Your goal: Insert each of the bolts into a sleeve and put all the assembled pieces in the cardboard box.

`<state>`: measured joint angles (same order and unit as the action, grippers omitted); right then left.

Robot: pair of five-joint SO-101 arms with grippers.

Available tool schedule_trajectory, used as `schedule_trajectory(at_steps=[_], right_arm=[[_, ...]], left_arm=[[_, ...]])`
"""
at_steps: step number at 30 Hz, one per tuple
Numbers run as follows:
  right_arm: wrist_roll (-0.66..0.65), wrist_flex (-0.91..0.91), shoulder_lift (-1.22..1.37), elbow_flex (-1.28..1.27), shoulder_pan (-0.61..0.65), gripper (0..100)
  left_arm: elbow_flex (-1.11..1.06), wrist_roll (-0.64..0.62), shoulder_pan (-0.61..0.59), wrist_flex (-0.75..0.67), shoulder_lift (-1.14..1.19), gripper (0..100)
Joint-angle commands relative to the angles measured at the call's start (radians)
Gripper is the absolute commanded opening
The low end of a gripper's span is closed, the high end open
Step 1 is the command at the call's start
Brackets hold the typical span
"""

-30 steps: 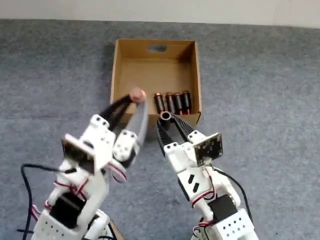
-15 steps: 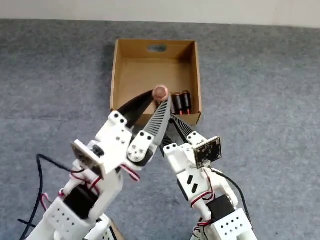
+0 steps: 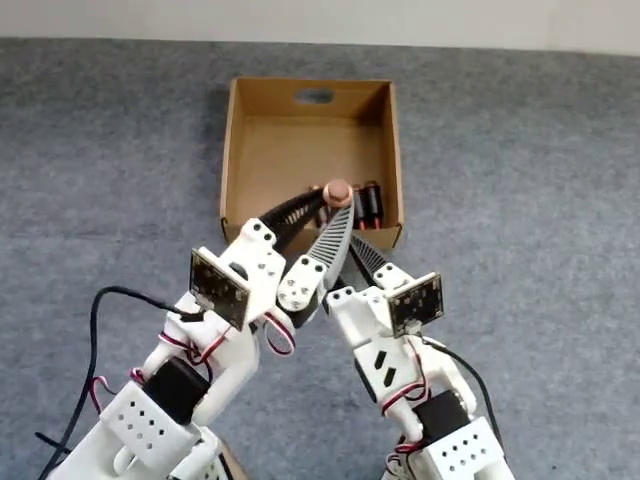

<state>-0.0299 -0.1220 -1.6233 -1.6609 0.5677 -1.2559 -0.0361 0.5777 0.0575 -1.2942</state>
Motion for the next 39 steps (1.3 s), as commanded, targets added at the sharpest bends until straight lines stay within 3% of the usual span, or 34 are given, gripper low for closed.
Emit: schedule_trajectory(at_steps=[1, 19, 24, 28, 39], right_arm=[[0.002, 0.025, -0.012, 0.004, 0.005, 0.7], [0.002, 0.028, -0.012, -0.025, 0.005, 0.7], [0.002, 0.028, -0.012, -0.025, 0.005, 0.7], [0.002, 0.028, -0.012, -0.025, 0.005, 0.7], [0.002, 0.027, -0.012, -0.027, 0.005, 0.7]], left_arm=[[-0.022, 0.000, 0.001, -0.003, 0.004, 2], [-0.120, -0.002, -0.061, -0.006, 0.004, 2], [-0.097, -0.187, -0.114, -0.058, 0.004, 2], [-0.008, -0.338, -0.122, 0.018, 0.007, 2], [0.088, -0.344, -0.116, 0.038, 0.206, 2]])
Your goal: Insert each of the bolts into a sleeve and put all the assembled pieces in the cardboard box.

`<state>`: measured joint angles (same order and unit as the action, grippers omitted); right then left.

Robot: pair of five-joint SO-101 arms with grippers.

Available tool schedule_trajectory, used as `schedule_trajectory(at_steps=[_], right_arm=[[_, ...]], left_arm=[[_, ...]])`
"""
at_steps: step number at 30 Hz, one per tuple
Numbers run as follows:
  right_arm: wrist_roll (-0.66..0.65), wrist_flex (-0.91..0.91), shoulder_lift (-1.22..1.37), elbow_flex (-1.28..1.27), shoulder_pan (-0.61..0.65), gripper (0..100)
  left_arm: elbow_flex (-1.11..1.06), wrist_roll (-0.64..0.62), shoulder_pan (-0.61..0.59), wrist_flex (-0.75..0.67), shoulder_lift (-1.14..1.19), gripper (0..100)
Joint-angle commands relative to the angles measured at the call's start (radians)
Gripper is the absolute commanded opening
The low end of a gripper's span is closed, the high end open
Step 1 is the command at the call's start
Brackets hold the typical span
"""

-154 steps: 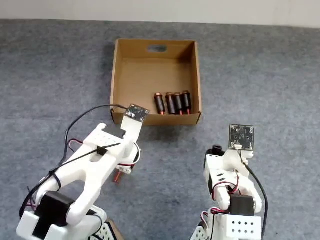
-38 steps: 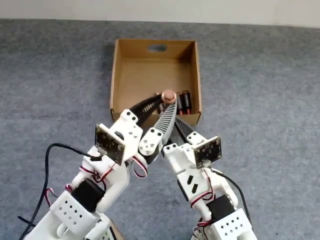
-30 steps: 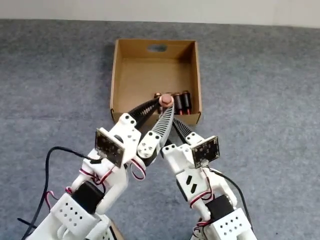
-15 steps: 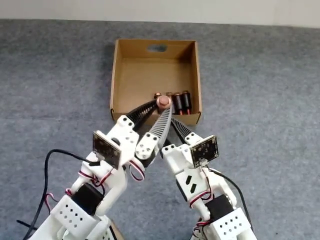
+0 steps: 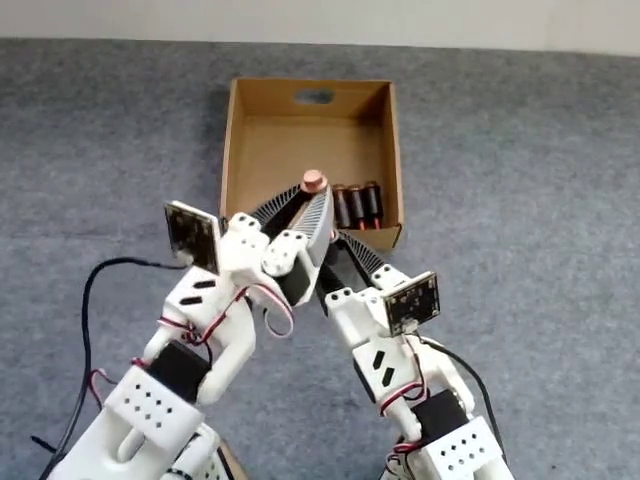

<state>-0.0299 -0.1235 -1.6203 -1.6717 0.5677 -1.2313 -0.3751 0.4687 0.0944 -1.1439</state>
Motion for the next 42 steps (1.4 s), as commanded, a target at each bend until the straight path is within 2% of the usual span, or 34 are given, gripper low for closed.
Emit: schedule_trajectory(at_steps=[1, 4, 12, 19, 21, 26, 28, 33, 38, 40, 42], right_arm=[[0.002, 0.028, -0.015, -0.016, 0.005, 0.7], [0.002, 0.028, -0.015, -0.016, 0.005, 0.7], [0.002, 0.031, -0.015, -0.039, 0.005, 0.7], [0.002, 0.031, -0.015, -0.042, 0.005, 0.7], [0.002, 0.031, -0.015, -0.042, 0.005, 0.7], [0.002, 0.031, -0.015, -0.042, 0.005, 0.7], [0.002, 0.030, -0.015, -0.042, 0.005, 0.7], [0.002, 0.028, -0.015, -0.044, 0.005, 0.7], [0.002, 0.027, -0.015, -0.044, 0.005, 0.7], [0.003, 0.025, -0.015, -0.044, 0.005, 0.7], [0.006, 0.024, -0.015, -0.041, 0.005, 0.7]], left_arm=[[0.076, -0.005, -0.007, 0.005, 0.068, 2], [0.090, -0.003, -0.007, 0.023, 0.084, 2], [0.143, -0.002, -0.008, 0.338, 0.012, 2], [0.148, -0.003, -0.008, 0.451, -0.081, 3], [0.150, -0.003, -0.005, 0.502, -0.104, 8], [0.150, -0.008, 0.015, 0.574, -0.165, 30], [0.151, -0.008, 0.010, 0.583, -0.211, 32], [0.150, -0.005, -0.041, 0.606, -0.403, 24], [0.099, -0.002, -0.189, 0.743, -0.608, 0], [0.021, -0.002, -0.282, 0.819, -0.674, 4], [-0.044, -0.002, -0.372, 0.876, -0.690, 4]])
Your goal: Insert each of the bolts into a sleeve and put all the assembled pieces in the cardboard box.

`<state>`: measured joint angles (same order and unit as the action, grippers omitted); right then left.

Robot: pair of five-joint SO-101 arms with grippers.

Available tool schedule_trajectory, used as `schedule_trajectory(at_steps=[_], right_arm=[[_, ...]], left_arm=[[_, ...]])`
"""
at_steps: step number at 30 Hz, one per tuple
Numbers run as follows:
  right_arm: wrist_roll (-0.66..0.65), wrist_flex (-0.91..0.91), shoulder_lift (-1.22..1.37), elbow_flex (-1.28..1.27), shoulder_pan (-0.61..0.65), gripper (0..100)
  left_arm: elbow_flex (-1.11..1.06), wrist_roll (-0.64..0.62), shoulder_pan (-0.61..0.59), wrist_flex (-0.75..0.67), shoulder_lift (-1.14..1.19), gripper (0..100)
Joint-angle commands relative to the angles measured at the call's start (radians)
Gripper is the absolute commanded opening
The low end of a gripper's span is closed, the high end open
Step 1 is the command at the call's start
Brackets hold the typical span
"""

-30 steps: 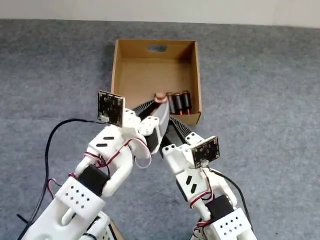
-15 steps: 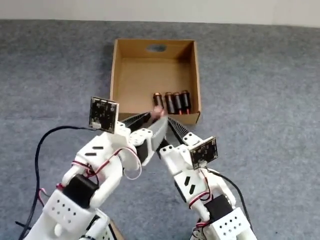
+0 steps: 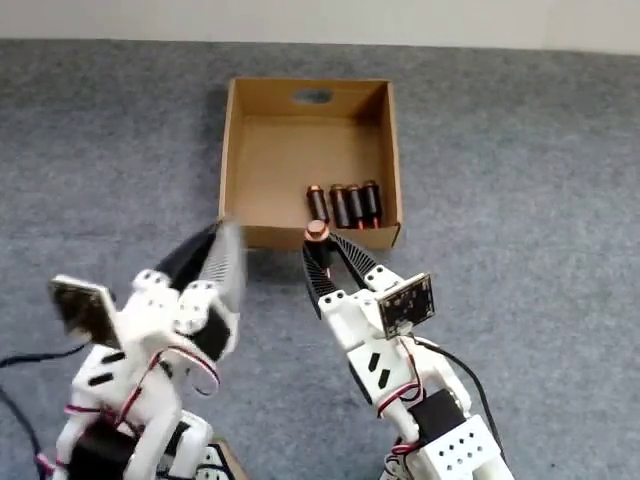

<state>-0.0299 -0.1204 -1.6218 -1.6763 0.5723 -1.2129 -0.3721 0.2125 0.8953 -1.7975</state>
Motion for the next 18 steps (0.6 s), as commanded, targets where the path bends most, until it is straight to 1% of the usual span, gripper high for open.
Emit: schedule_trajectory(at_steps=[1, 3, 5, 7, 9, 14, 18], right_arm=[[0.006, 0.001, -0.013, -0.030, 0.001, 0.7], [0.006, -0.088, -0.015, 0.007, 0.002, 0.7], [0.006, -0.211, -0.008, 0.090, 0.002, 0.7], [0.006, -0.321, -0.007, 0.177, 0.002, 0.7], [0.006, -0.392, -0.005, 0.254, 0.002, 0.7], [0.006, -0.414, 0.005, 0.364, 0.001, 0.7], [0.008, -0.395, 0.128, 0.440, 0.001, 0.7]], left_arm=[[-0.088, -0.005, -0.157, 0.101, -0.028, 3], [-0.122, -0.005, -0.220, 0.152, -0.018, 3], [-0.143, -0.005, -0.251, 0.206, -0.018, 3], [-0.163, -0.005, -0.255, 0.265, -0.018, 3], [-0.194, -0.005, -0.252, 0.311, -0.018, 3], [-0.349, -0.003, -0.252, 0.324, -0.018, 3], [-0.473, -0.003, -0.252, 0.322, -0.018, 3]])
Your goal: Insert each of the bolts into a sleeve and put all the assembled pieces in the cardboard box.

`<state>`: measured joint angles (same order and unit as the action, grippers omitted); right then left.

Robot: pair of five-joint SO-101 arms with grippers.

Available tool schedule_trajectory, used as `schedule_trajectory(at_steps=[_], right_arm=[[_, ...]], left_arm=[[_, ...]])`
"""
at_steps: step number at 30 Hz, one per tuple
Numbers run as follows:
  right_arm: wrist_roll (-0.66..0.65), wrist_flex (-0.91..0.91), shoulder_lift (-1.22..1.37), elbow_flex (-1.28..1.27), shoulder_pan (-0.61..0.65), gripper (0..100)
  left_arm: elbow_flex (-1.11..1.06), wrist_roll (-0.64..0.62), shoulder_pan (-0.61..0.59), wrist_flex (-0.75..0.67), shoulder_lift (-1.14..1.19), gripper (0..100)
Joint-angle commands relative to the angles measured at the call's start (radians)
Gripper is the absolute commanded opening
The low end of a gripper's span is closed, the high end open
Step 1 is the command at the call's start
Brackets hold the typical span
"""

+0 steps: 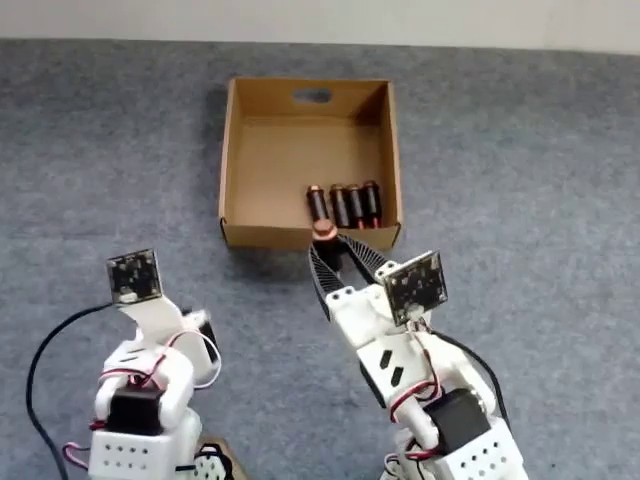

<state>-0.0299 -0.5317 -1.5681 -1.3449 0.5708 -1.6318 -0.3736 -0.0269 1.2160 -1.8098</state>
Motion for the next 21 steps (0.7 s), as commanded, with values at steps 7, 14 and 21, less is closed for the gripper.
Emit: schedule_trajectory(at_steps=[7, 14, 21], right_arm=[[0.091, 0.081, 0.499, 0.384, -0.007, 0.7], [0.149, 0.084, 1.026, 0.763, -0.091, 0.7], [0.157, 0.084, 1.471, 1.078, -0.107, 0.7]], left_arm=[[-0.065, 0.318, -0.018, -0.018, -0.004, 3], [-0.065, 0.520, -0.018, -0.018, -0.002, 3], [-0.065, 0.520, -0.018, -0.018, -0.002, 3]])
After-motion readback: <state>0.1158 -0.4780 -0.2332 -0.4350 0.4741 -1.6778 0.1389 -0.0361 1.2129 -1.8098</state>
